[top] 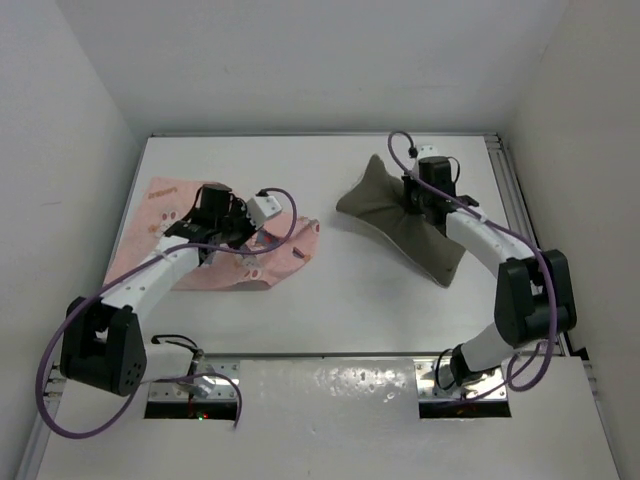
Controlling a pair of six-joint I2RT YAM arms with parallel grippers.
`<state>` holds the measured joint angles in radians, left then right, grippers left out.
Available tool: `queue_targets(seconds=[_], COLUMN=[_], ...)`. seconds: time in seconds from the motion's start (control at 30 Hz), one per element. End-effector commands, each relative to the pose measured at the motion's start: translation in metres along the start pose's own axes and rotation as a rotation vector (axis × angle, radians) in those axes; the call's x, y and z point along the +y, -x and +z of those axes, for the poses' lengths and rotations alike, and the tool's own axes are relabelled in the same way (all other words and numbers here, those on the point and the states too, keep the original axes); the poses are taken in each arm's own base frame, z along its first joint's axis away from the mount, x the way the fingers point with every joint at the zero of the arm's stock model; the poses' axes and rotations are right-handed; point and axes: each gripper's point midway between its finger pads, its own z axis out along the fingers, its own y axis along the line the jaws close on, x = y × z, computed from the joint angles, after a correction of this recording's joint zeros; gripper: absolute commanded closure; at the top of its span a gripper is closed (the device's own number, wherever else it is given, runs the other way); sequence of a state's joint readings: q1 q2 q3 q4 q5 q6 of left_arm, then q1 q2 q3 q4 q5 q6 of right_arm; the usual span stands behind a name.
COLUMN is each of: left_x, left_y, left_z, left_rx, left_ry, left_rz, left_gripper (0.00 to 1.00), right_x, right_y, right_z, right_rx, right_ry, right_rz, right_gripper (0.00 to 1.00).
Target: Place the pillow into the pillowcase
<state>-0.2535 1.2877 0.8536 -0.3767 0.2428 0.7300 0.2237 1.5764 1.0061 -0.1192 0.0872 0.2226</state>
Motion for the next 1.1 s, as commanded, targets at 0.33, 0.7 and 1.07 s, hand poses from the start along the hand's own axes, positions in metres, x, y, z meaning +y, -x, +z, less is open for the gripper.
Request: queue_targets(seconds=[0.33, 0.7, 1.07], left_x=[0.022, -0.016, 0.022], left_y=[0.062, 0.048, 0.072], left_z=[-0.017, -0.017, -0.004], left_rx=[-0.24, -0.21, -0.292], left_ry=[0.059, -0.08, 0.042], left_rz=[-0.198, -0.177, -0.459], left_gripper=[1.0, 1.0, 0.94], right_x=[0.158, 0.202, 0.225], right_y=[0.093, 0.081, 0.002], right_z=[-0.054, -0.022, -0.024], right_rx=[-0.384, -0.309, -0.19], right_ry=[0.418, 0.362, 0.379], right_rz=[0.039, 0.026, -0.233], right_gripper=[1.0, 1.0, 1.0])
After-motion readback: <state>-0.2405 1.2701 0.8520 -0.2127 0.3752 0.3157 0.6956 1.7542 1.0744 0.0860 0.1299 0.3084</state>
